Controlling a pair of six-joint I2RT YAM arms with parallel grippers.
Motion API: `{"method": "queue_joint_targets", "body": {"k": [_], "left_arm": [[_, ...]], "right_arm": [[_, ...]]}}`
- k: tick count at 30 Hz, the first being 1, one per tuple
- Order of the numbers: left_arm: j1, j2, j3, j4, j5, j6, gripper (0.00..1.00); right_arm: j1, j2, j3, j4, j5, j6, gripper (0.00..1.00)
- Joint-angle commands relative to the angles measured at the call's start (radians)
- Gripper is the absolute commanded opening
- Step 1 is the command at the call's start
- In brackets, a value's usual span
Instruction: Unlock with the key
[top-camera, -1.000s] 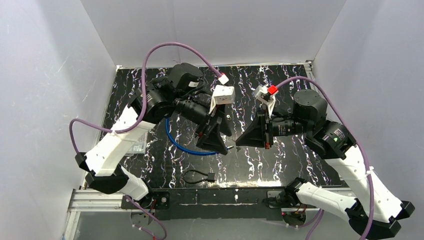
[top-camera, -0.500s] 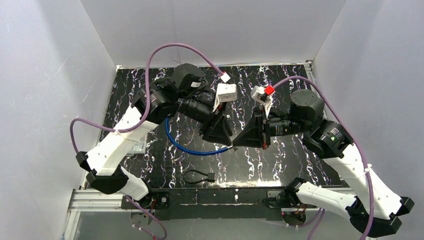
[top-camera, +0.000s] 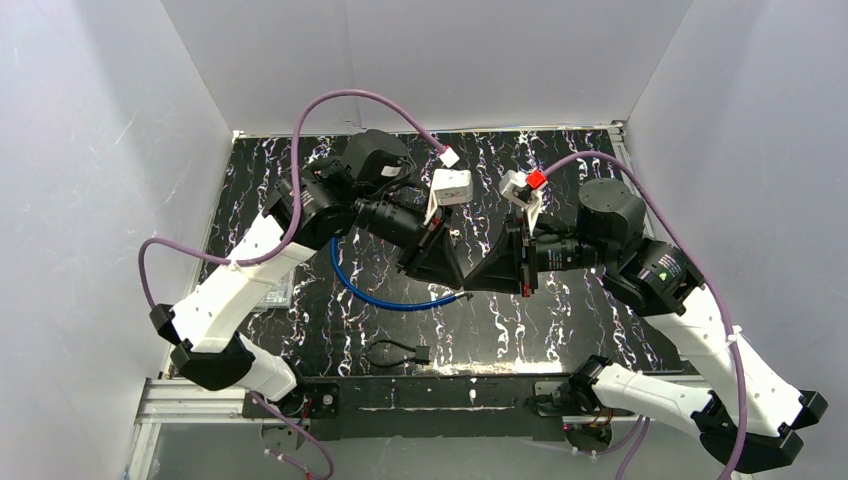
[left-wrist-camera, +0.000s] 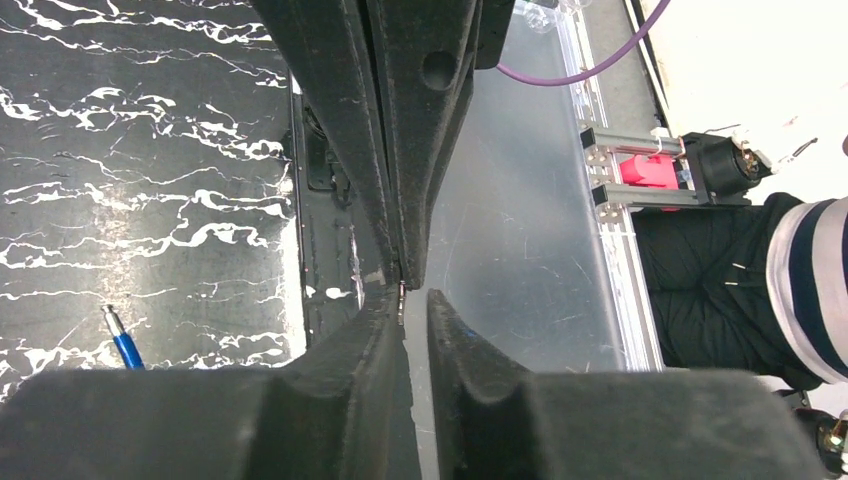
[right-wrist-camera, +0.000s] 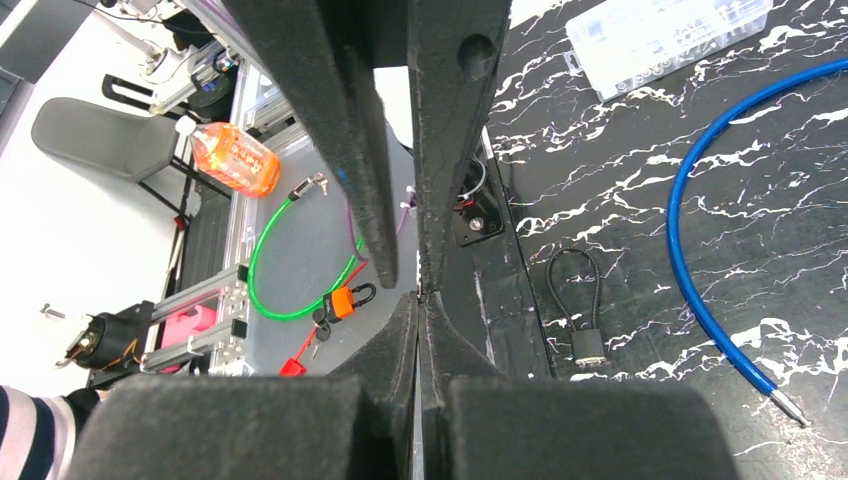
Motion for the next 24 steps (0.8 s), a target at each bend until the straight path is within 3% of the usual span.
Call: {"method": "queue_joint_targets", "body": {"k": [1,3,9,16,20,24], "left_arm": [[0.001,-0.049,-0.005,-0.022,0.01,0.015,0.23],[0.002,-0.047,-0.003,-0.011,0.014,0.01,0.24],[0.002,-0.034,0.024,0.0,0.002,0.013,0.0],[0.002,-0.033,0.03,-0.001,-0.058,0.023,0.0],[0.002,-0.034,0.038,-0.006,-0.063,0.027,0.0],[0.002,-0.031,0.053,-0.004,-0.064,0.024,0.0]], "right_arm": [[0.004,-0.012,0.039,0.035,0.012,-0.014,0.01],[0.004,-0.01,0.036,0.038,0.007,-0.013,0.01],[0.009,-0.003,0.031,0.053,-0.006,-0.004,0.01],[0.014,-0.011,0.019,0.069,-0.005,0.0,0.02],[0.014,-0.062,-0.029,0.109,0.022,0.017,0.35],[0.014,-0.096,-0.075,0.152,0.038,0.043,0.41]]}}
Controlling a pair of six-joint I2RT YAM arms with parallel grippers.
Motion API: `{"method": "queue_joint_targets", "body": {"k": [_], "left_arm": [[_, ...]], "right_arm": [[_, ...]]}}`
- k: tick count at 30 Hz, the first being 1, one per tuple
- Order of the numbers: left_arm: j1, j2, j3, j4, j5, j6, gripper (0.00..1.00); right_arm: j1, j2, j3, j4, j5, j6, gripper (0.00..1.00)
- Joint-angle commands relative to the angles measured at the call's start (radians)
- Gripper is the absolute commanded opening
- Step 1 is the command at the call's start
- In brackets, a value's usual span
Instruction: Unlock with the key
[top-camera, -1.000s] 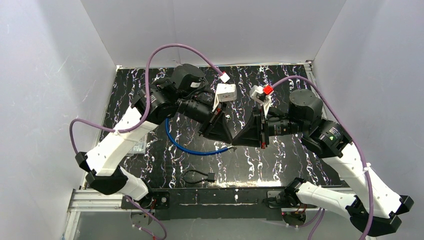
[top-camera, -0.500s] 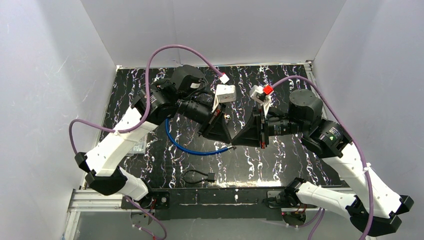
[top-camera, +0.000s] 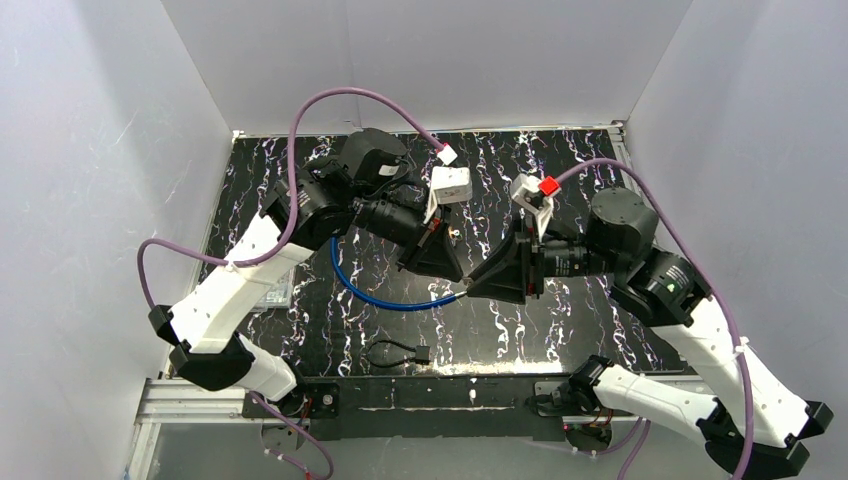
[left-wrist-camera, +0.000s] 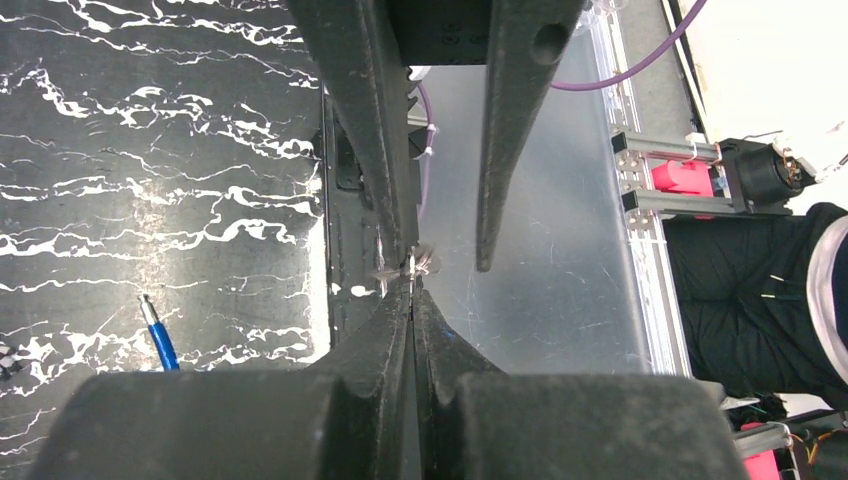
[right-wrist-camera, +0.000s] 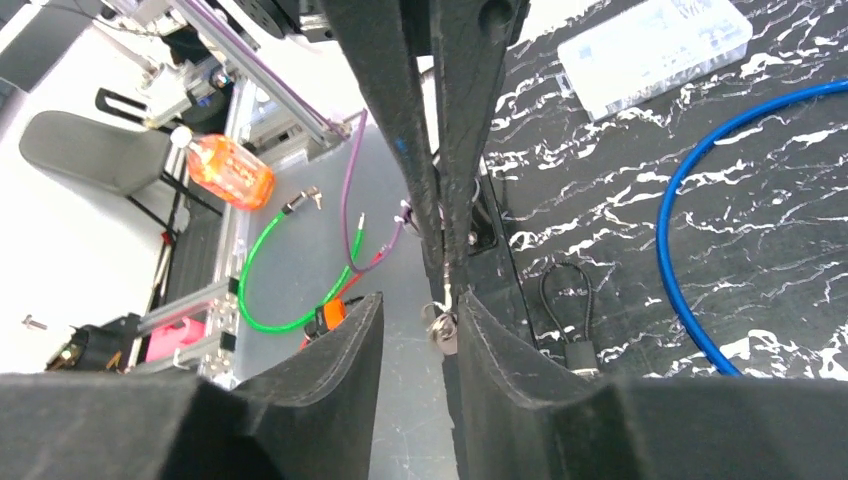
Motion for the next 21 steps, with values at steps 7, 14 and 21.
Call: {"method": "queue_joint_targets", "body": {"k": [7,14,21], "left_arm": [[0.002,-0.03,0.044,0.0,-0.002,0.003,0.0],[0.001,-0.033,0.039,0.005,0.004,-0.001,0.0],[0.001,-0.043,0.04,0.008,0.002,0.005,0.0]], "right_arm": [[0.005,-0.028,-0.049,0.129,0.006,0.048,0.36],[0.005,-0.008,-0.043,0.176,0.013,0.065,0.3],[0.005,-0.003,-0.068,0.19,0.006,0.09,0.01]]}}
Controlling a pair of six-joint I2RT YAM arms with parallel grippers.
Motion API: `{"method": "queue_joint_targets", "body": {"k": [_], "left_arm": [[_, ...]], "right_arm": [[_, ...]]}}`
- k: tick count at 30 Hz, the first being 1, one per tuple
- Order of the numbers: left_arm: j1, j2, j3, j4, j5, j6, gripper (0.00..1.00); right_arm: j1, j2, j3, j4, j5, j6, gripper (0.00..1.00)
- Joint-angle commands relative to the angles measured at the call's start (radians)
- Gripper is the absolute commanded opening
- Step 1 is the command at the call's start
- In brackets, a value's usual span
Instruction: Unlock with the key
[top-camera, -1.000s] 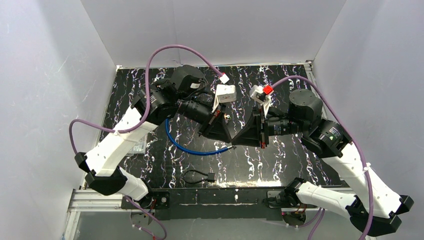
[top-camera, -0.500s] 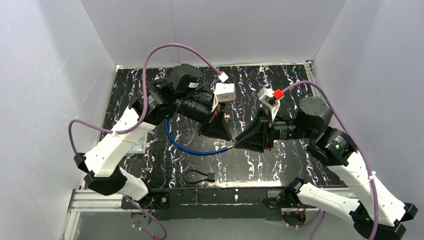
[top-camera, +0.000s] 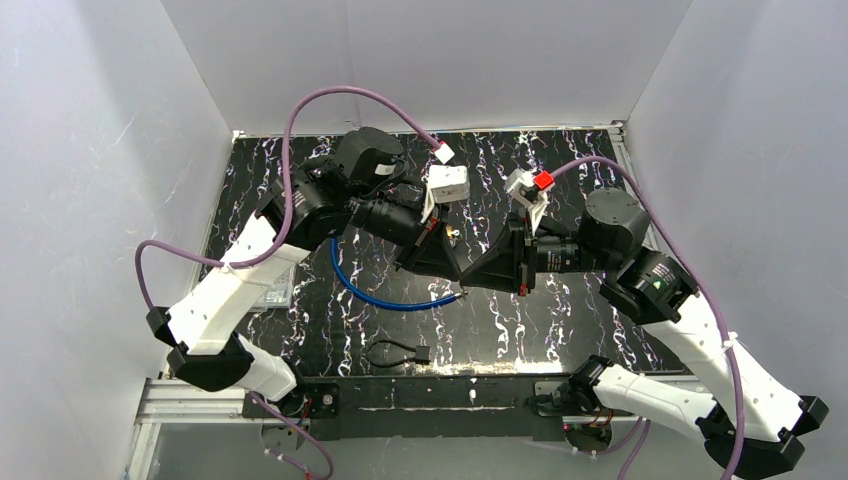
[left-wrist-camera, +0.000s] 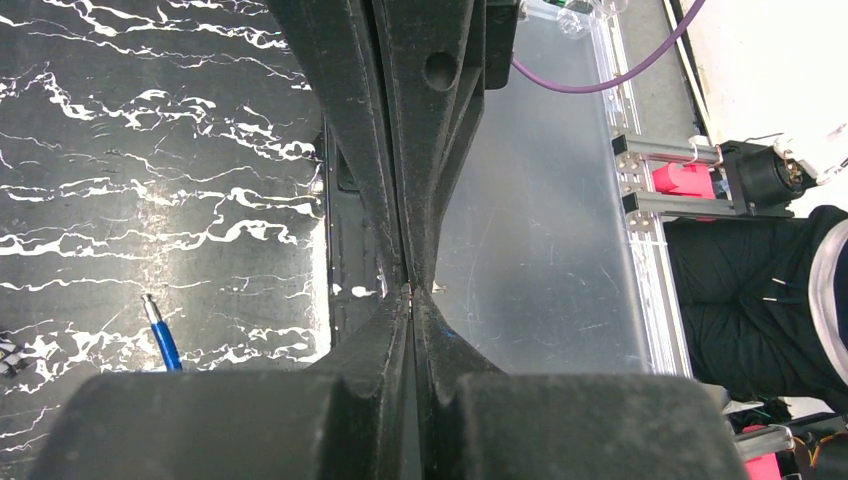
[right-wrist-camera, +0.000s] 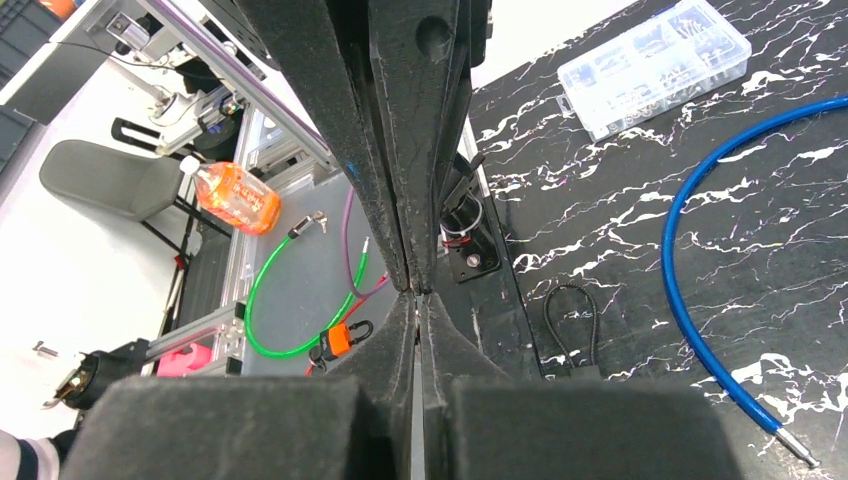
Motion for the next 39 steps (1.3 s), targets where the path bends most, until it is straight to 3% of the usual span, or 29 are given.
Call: {"method": "queue_joint_targets", "body": {"k": [1,7,8,9,12,13,15,19,28,33,39], "left_arm": [[0.002,-0.039,0.025,0.013,0.004,0.01,0.0],[0.001,-0.042,0.035,-0.001,-0.014,0.044,0.0],[0.002,-0.042,0.032,-0.006,-0.02,0.054,0.05],[0.002,-0.044,0.028,-0.012,-0.032,0.068,0.2],[0.002,-0.05,0.022,-0.053,-0.069,0.164,0.9],[0.003,-0.055,0.01,-0.071,-0.08,0.21,0.97],[0.002,-0.093,-0.073,-0.079,-0.103,0.295,0.98],[0.002,-0.223,-0.385,-0.005,-0.148,0.431,0.98],[-0.025,-0.533,-1.075,0.265,-0.301,0.625,0.98],[-0.095,-0.608,-1.283,0.431,-0.397,0.651,0.99],[-0.139,-0.443,-1.317,0.596,-0.43,0.525,0.99]], "right_arm": [[0.004,-0.008,-0.016,0.064,-0.005,0.021,0.01],[0.004,-0.046,-0.044,0.042,0.017,0.023,0.01],[0.004,-0.051,-0.043,0.034,0.02,0.023,0.01],[0.004,-0.054,-0.039,0.022,0.023,0.02,0.01],[0.003,-0.064,-0.018,-0.036,0.031,0.001,0.01],[0.003,-0.069,-0.014,-0.06,0.037,-0.007,0.01],[0.002,-0.084,-0.015,-0.112,0.048,-0.024,0.01],[0.002,-0.142,-0.077,-0.178,0.084,-0.029,0.01],[0.001,-0.308,-0.21,-0.259,0.236,0.025,0.01],[0.002,-0.345,-0.24,-0.284,0.286,0.047,0.01],[0.001,-0.383,-0.279,-0.277,0.327,0.075,0.01]]}}
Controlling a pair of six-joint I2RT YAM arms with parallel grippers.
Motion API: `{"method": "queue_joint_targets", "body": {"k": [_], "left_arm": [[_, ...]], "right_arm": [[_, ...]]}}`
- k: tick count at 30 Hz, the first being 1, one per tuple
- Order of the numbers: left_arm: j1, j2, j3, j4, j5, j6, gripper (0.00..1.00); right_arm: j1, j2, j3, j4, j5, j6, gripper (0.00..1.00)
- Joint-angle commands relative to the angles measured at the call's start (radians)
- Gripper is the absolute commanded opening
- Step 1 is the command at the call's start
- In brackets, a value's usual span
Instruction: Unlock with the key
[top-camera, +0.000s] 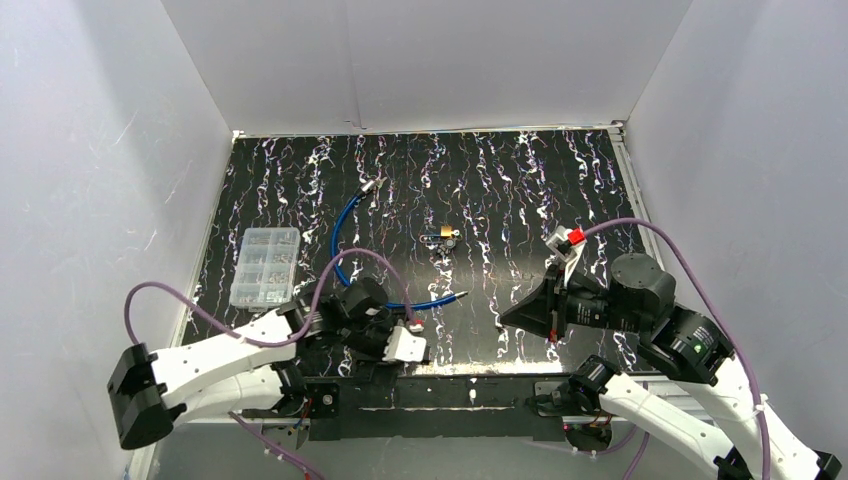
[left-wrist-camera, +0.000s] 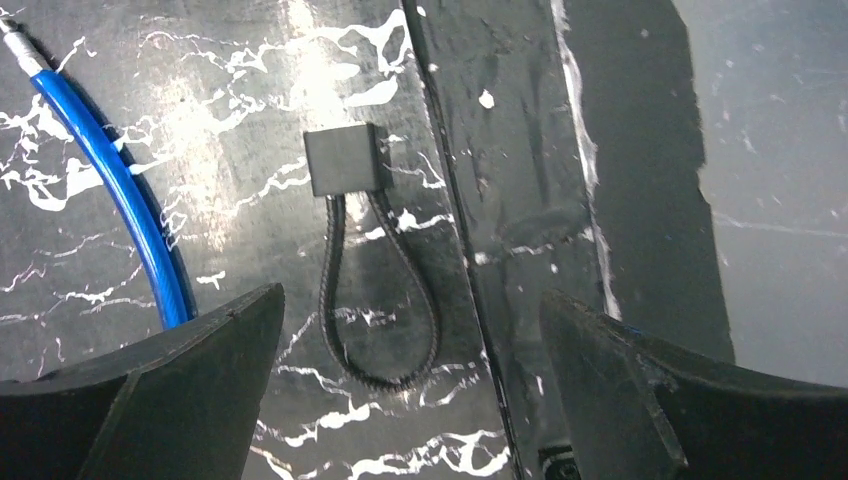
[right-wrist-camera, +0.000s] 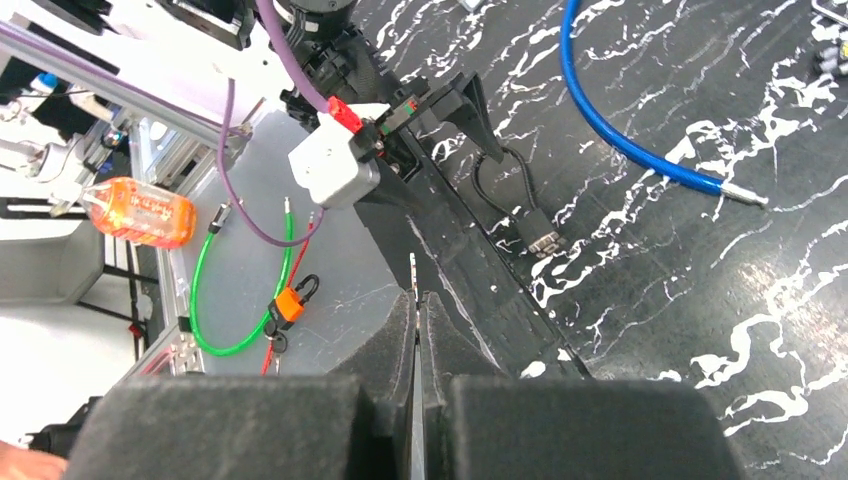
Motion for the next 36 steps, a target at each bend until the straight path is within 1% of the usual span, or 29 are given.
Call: {"method": "queue_joint_targets", "body": {"k": [1,6,13,17,20,21,24,27,31,32,35,36], "left_arm": [[-0.014,0.124,-0.002,0.209,-0.038,-0.096,0.99],[-0.041,0.26,0.002,0.297,-0.078,-0.16,0.99],[-0.055,0.336,-0.008,0.334,-0.075,-0.222,0.99],[-0.065,0.355,-0.014,0.356,-0.072,-0.217,0.99],[-0.066,0.401,0.005,0.358,-0.056,-0.203,0.99],[-0.065,0.417,0.014,0.352,-0.046,-0.198,0.98],[-0.066,0.451,0.028,0.332,-0.01,-0.186,0.87],[-0.073,0.462,0.023,0.342,-0.012,-0.173,0.73],[-0.092,0.471,0.015,0.368,-0.033,-0.15,0.62],[-0.099,0.472,0.011,0.372,-0.035,-0.141,0.57],[-0.116,0.472,-0.002,0.382,-0.042,-0.117,0.33],[-0.121,0.47,-0.003,0.384,-0.045,-0.113,0.27]], "right_arm": [[0.001,-0.028,-0.019,0.017,0.053,0.029,0.01],[0.0,-0.052,-0.029,-0.004,0.077,0.031,0.01],[-0.001,-0.065,-0.011,-0.035,0.094,0.027,0.01],[-0.001,-0.07,-0.009,-0.04,0.099,0.032,0.01],[0.0,-0.073,-0.008,-0.037,0.106,0.039,0.01],[0.0,-0.074,-0.005,-0.041,0.109,0.04,0.01],[0.0,-0.079,0.008,-0.059,0.128,0.041,0.01],[0.0,-0.082,0.015,-0.066,0.137,0.042,0.01],[0.0,-0.064,0.018,-0.067,0.13,0.035,0.01],[-0.001,-0.059,0.02,-0.067,0.127,0.032,0.01],[-0.001,-0.055,0.019,-0.061,0.121,0.034,0.01],[0.0,-0.058,0.017,-0.058,0.125,0.038,0.01]]}}
